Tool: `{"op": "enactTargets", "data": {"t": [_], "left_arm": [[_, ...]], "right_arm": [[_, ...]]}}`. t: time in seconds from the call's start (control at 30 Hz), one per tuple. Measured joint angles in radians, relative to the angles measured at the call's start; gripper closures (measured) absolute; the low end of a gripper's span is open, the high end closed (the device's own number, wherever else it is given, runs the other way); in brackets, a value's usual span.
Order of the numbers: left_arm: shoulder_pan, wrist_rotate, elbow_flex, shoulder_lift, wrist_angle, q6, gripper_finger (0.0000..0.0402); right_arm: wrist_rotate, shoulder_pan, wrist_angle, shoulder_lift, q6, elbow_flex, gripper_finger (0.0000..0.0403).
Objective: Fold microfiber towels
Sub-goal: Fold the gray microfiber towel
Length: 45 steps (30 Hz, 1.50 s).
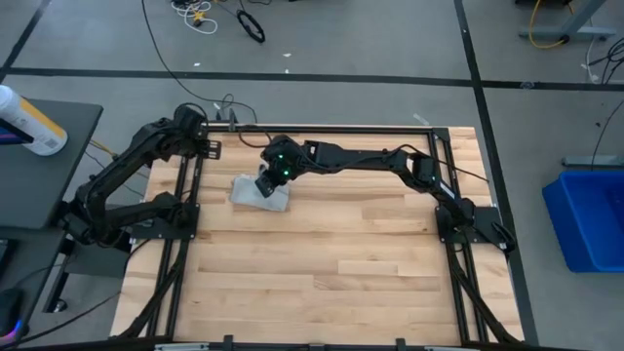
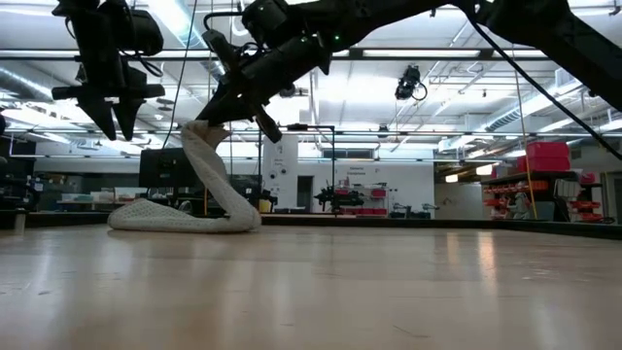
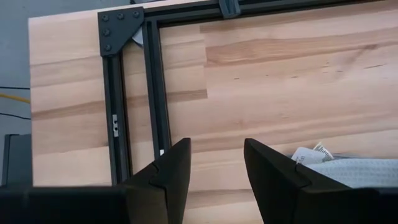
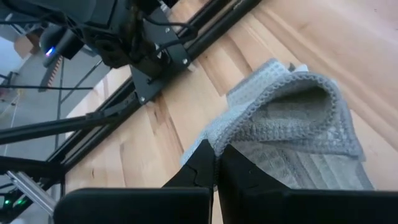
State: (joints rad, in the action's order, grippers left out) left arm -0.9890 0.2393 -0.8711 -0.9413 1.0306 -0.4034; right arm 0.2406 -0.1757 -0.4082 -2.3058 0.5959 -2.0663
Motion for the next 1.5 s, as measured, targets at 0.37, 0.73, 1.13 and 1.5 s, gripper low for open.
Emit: {"op": "enactTargets", "data": {"t": [0.37, 0.73, 1.13, 1.5], "left_arm": [[0.001, -0.02, 0.0, 0.0, -0.021, 0.003, 0.0242], [0.001, -0.035, 0.0, 0.0, -0.037, 0.024, 0.0242], [0.001, -0.063, 0.001, 0.0, -0.063, 0.026, 0.0242], [0.001, -0.077, 0.001, 0.01, -0.065, 0.031, 0.0242]], "right_arm": [[0.027, -0.021, 0.057, 0.001, -0.002, 0.0, 0.0399], [0.025, -0.006, 0.057, -0.025, 0.002, -0.026, 0.0399], [0.021, 0.019, -0.151, -0.148, -0.051, -0.251, 0.0399], [0.01, 0.008, -0.189, -0.148, -0.101, -0.282, 0.0399]]}}
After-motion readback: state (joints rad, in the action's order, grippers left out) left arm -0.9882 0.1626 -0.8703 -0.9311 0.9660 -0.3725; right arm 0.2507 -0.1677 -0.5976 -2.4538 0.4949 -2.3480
